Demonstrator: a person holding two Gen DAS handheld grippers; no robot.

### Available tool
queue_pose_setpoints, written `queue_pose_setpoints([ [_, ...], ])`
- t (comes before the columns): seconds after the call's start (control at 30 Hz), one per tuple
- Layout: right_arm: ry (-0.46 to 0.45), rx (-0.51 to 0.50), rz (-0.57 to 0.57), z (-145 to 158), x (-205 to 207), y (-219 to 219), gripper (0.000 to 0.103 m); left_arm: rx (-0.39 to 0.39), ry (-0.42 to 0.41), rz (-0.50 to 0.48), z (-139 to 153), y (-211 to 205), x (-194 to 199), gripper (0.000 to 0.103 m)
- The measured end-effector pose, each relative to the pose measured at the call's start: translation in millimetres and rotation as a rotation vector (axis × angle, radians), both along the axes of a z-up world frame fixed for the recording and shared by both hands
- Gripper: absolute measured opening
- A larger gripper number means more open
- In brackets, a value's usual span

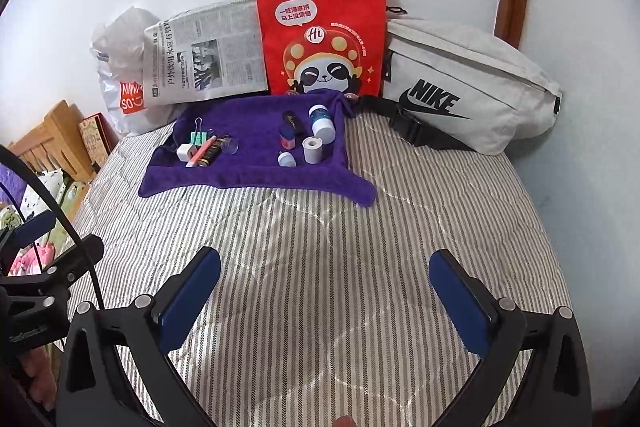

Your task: Organize rigid objects

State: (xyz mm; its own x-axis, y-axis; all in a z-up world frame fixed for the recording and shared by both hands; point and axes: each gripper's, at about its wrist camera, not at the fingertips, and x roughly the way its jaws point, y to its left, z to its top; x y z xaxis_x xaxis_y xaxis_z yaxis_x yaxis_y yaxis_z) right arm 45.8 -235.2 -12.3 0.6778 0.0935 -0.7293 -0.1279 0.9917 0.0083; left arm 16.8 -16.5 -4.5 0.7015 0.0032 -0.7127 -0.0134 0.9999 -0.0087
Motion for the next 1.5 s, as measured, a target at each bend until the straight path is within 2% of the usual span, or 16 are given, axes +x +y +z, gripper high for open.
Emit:
queue_pose_setpoints([
  [0.47, -0.013, -0.016, 0.003, 4.9, -4.4, 5.6, 0.102, 0.014, 0.012, 0.039, -3.1, 10.7, -2.4, 0.103],
  [0.6, -0.016, -0.022, 0.001, 4.9, -5.4, 5.7, 0.102, -0.006, 0.015, 0.036, -4.2, 12.8, -2.3, 0.103],
  [1.5, -0.021, -0.029, -0.003, 6.8, -6.7, 3.0, 0.102, 0.014, 0.03, 0.049, -7.2, 10.9, -1.9, 0.103],
])
